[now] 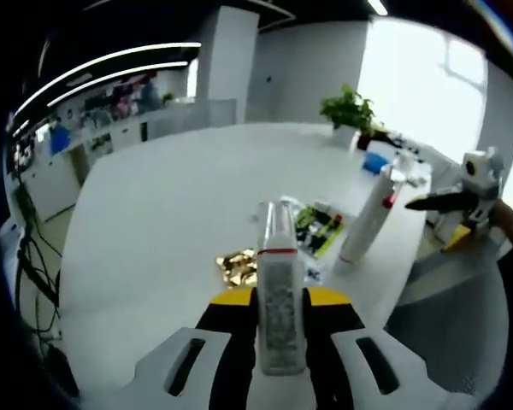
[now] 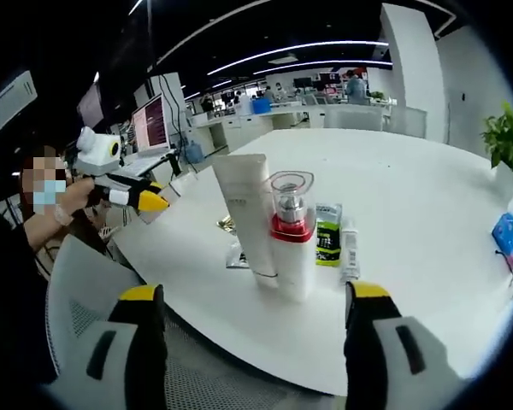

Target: Arrange the skincare products in the storage area until every visible bottle or jar stands upright without overlapping.

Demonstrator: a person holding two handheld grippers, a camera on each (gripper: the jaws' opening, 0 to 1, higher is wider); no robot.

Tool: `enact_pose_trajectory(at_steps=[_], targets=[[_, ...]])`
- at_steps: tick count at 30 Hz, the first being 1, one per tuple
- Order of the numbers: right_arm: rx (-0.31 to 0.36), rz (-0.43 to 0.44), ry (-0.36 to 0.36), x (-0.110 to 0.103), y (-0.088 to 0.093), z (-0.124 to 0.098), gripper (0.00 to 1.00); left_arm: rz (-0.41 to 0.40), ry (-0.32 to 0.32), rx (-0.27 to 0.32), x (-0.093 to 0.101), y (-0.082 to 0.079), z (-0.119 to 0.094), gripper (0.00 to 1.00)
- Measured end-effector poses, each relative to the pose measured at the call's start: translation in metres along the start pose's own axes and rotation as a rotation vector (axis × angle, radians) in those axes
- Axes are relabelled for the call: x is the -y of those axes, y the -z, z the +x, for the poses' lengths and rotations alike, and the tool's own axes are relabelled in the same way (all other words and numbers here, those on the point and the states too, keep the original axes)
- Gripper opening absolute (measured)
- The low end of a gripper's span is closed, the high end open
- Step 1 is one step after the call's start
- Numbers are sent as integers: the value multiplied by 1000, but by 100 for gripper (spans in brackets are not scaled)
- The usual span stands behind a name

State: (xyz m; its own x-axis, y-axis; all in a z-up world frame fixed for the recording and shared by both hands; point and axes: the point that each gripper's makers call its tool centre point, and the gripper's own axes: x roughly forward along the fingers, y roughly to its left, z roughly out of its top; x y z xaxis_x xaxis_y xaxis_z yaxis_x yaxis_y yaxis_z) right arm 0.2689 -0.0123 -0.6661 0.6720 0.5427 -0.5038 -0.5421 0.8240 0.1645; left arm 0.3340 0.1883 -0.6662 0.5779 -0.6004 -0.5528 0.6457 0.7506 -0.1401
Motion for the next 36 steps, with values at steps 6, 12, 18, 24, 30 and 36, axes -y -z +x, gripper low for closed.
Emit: enact_pose_trajectory(at_steps=[6,12,18,24,30,36], targets=[[22,27,-38,-11,-1,2,75,4,27,22,24,1,-1,17],[65,53,-108,-26,-10,8,64,34,16,64,41,-4,-1,17],[116,115,-172,-40,-22,19,58,69,22,65,56,-2,6,16],[133,148,-185,-45,-29,35,52,62,59,68,69,-1,10,17],[186,287,-279,-60,-39,46,50,57,91,69,79,-2,10,16],[246,466,-364,-59,-44,56,44,49,126,67,87,0,11,16]])
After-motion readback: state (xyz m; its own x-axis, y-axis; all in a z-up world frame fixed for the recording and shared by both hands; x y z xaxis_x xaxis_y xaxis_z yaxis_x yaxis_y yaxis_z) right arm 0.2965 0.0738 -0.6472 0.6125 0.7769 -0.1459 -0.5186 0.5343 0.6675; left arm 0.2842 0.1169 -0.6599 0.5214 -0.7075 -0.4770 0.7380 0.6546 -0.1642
